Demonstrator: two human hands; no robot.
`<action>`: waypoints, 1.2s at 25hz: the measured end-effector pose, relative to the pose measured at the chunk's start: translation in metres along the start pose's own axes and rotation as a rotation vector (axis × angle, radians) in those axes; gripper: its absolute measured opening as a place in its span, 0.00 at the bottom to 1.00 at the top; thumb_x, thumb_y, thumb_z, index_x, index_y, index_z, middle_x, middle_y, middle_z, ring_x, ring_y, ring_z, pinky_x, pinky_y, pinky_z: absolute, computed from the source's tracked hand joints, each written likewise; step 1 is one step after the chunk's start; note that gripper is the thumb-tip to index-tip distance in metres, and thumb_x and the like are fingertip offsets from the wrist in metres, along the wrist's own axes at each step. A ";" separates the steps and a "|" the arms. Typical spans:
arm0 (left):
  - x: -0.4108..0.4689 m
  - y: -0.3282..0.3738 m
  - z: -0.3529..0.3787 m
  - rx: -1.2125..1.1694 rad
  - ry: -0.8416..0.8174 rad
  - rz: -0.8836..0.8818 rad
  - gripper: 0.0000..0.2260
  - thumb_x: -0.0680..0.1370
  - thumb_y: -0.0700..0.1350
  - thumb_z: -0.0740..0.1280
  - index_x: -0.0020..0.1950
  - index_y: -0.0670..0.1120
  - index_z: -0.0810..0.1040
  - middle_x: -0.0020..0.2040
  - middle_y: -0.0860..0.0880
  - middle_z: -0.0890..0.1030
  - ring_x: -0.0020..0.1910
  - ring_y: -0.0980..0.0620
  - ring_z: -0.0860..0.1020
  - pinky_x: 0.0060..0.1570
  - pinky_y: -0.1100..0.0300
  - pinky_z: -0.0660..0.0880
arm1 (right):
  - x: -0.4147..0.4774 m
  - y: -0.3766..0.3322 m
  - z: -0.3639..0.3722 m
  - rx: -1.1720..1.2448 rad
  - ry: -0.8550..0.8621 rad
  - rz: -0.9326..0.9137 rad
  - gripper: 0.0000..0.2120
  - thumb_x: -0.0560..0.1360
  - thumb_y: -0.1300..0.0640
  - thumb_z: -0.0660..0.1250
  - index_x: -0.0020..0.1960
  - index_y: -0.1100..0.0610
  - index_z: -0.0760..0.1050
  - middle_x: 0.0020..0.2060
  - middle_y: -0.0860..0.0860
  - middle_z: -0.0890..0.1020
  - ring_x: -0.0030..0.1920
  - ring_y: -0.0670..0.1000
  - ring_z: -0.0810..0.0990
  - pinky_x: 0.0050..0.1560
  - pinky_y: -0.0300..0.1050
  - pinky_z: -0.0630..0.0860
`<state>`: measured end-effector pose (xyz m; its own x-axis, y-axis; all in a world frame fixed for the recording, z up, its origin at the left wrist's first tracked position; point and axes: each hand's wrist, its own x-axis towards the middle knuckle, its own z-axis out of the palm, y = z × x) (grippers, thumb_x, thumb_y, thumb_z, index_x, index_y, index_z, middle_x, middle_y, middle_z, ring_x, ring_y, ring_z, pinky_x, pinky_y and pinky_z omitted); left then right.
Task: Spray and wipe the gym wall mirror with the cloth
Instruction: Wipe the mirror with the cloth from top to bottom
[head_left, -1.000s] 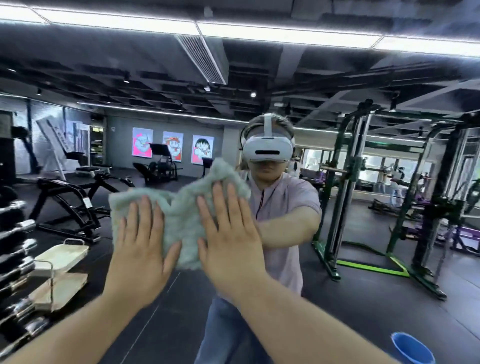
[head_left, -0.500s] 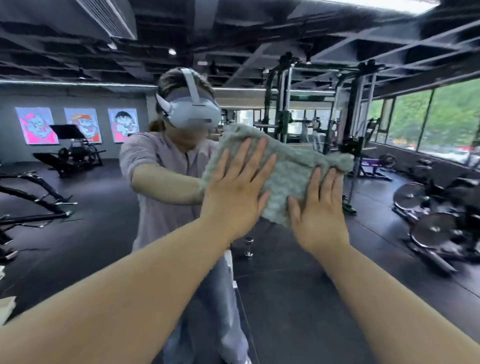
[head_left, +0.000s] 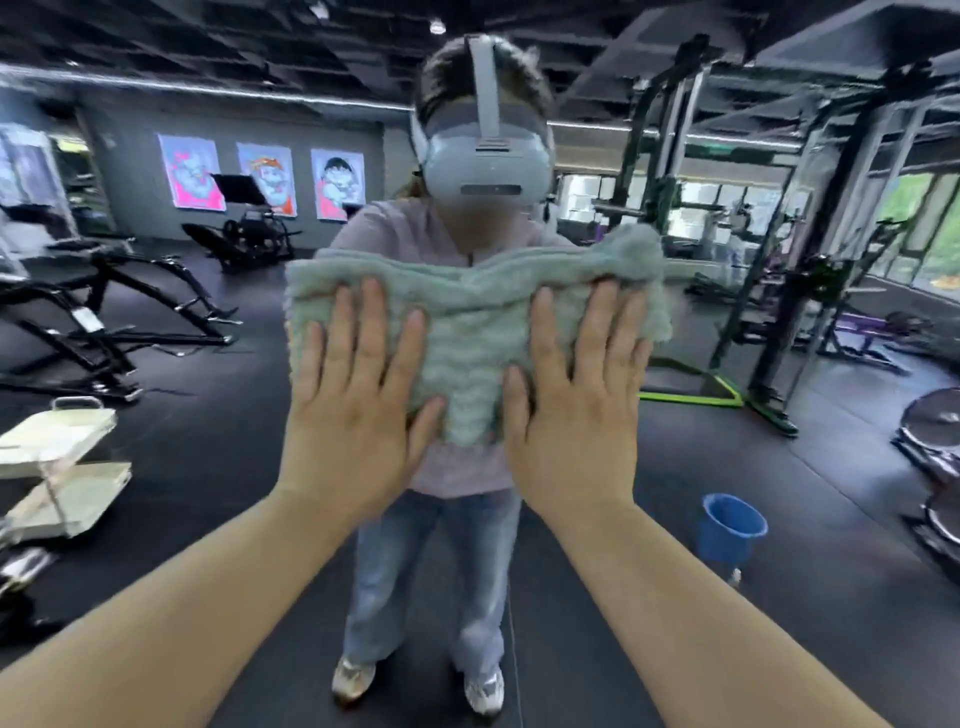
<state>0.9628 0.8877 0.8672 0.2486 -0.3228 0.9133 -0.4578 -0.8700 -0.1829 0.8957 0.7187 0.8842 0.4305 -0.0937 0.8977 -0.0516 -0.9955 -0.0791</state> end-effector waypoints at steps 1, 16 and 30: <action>-0.014 -0.020 -0.003 0.025 -0.029 -0.036 0.31 0.81 0.56 0.52 0.78 0.40 0.53 0.77 0.34 0.52 0.76 0.34 0.50 0.75 0.42 0.44 | -0.003 -0.020 0.007 0.003 -0.024 -0.096 0.29 0.79 0.49 0.54 0.78 0.48 0.52 0.77 0.58 0.51 0.77 0.63 0.47 0.75 0.62 0.45; -0.008 -0.040 -0.001 -0.109 0.019 -0.136 0.36 0.77 0.58 0.57 0.79 0.44 0.48 0.79 0.39 0.50 0.77 0.37 0.47 0.73 0.44 0.34 | -0.082 -0.066 -0.005 0.195 -0.086 0.031 0.27 0.72 0.61 0.53 0.70 0.54 0.71 0.74 0.53 0.65 0.77 0.51 0.56 0.77 0.51 0.47; 0.085 0.015 -0.024 -0.018 0.083 0.049 0.31 0.77 0.50 0.55 0.79 0.45 0.52 0.78 0.39 0.53 0.77 0.37 0.52 0.73 0.41 0.43 | -0.060 0.062 -0.024 0.324 0.056 0.151 0.27 0.73 0.64 0.55 0.72 0.57 0.67 0.76 0.54 0.62 0.77 0.53 0.55 0.74 0.59 0.57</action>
<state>0.9563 0.8558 0.9511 0.1541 -0.3317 0.9307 -0.4828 -0.8471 -0.2219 0.8446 0.6627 0.8359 0.3892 -0.2483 0.8871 0.1808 -0.9237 -0.3379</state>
